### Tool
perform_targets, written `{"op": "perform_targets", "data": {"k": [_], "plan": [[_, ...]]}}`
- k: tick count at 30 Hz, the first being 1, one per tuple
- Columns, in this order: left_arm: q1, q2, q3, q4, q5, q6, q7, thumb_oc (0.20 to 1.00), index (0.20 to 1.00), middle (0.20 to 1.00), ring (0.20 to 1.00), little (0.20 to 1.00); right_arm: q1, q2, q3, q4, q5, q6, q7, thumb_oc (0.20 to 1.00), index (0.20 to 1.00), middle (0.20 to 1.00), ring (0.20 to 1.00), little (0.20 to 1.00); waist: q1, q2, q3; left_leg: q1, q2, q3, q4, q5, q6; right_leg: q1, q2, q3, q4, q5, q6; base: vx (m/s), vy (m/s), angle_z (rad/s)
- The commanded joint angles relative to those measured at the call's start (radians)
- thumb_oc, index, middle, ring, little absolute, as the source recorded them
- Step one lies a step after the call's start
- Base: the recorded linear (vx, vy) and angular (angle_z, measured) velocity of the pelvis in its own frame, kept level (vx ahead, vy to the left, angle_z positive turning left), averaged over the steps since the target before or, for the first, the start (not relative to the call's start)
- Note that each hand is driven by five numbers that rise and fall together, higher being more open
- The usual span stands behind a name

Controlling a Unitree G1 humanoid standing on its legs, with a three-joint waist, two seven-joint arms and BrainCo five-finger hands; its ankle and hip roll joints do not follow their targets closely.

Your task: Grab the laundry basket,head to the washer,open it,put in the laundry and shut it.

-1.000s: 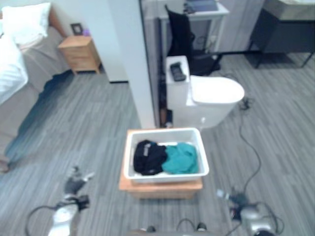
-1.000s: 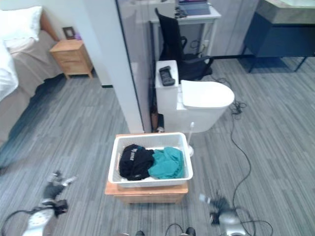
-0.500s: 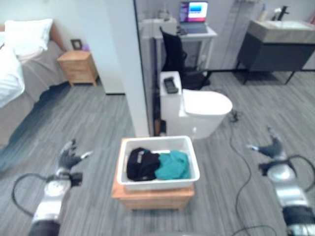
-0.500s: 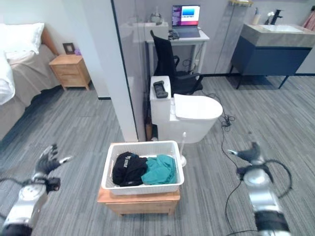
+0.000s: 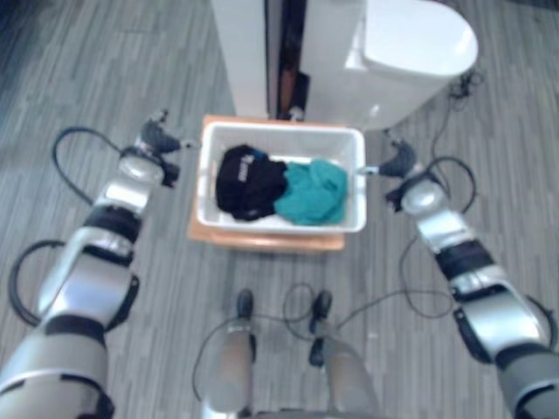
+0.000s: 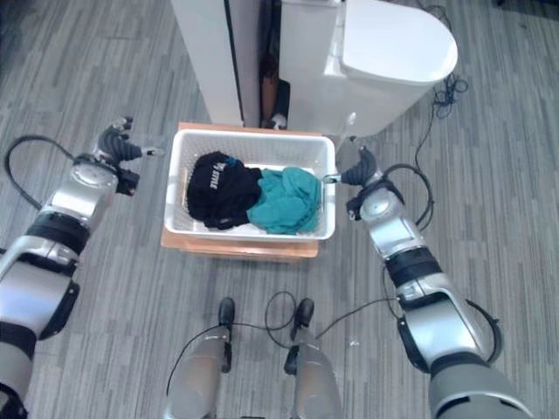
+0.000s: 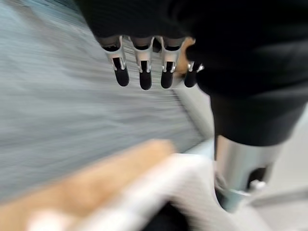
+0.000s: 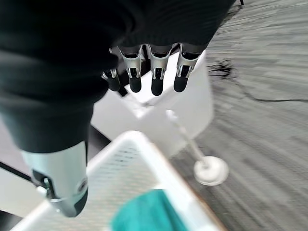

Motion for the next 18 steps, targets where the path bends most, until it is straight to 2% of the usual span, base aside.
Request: {"op": "perform_targets", "data": {"k": [1, 6, 9, 14, 18], "plan": [[-0.109, -0.032, -0.031, 0.082, 0.041, -0.034, 0.019, 1.0, 1.0, 1.0, 1.0, 1.0, 0.041, -0.073, 0.001, -0.024, 0.038, -0.041, -0.062, 1.0, 1.0, 1.0, 1.0, 1.0, 0.008, 0.019, -0.061, 0.013, 0.036, -0.06, -0.085, 0.044, -0.008, 0.023, -0.106, 0.011, 0.137, -0.119, 0.127, -0.07, 0.013, 0.12], [-0.179, -0.074, -0.067, 0.128, 0.107, -0.036, 0.026, 1.0, 1.0, 1.0, 1.0, 1.0, 0.1, -0.123, -0.046, -0.033, 0.033, -0.056, -0.078, 1.0, 1.0, 1.0, 1.0, 1.0, 0.0, 0.025, -0.04, 0.028, 0.041, -0.053, -0.089, 0.043, -0.013, 0.038, -0.109, 0.008, 0.127, -0.115, 0.132, -0.01, 0.006, 0.02], [-0.172, -0.1, -0.05, 0.067, 0.16, -0.03, 0.048, 1.0, 1.0, 1.0, 1.0, 1.0, 0.149, -0.153, -0.095, -0.042, 0.007, -0.051, -0.087, 1.0, 1.0, 1.0, 1.0, 1.0, -0.006, 0.036, -0.022, 0.034, 0.04, -0.049, -0.091, 0.041, -0.015, 0.039, -0.112, 0.014, 0.13, -0.117, 0.132, -0.02, 0.023, -0.01], [-0.144, -0.118, -0.027, 0.032, 0.164, -0.027, 0.065, 1.0, 1.0, 1.0, 1.0, 1.0, 0.151, -0.137, -0.103, -0.039, -0.007, -0.046, -0.088, 1.0, 1.0, 1.0, 1.0, 1.0, -0.01, 0.042, -0.006, 0.031, 0.04, -0.041, -0.083, 0.04, -0.015, 0.023, -0.11, 0.027, 0.138, -0.117, 0.129, -0.01, 0.007, -0.02], [-0.14, -0.153, -0.034, 0.054, 0.162, -0.027, 0.076, 1.0, 1.0, 1.0, 1.0, 1.0, 0.1, -0.094, -0.056, 0.001, 0.008, -0.049, -0.098, 1.0, 1.0, 1.0, 1.0, 1.0, -0.011, 0.05, 0.007, 0.02, 0.042, -0.036, -0.078, 0.043, -0.014, 0.01, -0.111, 0.034, 0.141, -0.114, 0.127, -0.02, 0.023, -0.13]]}}
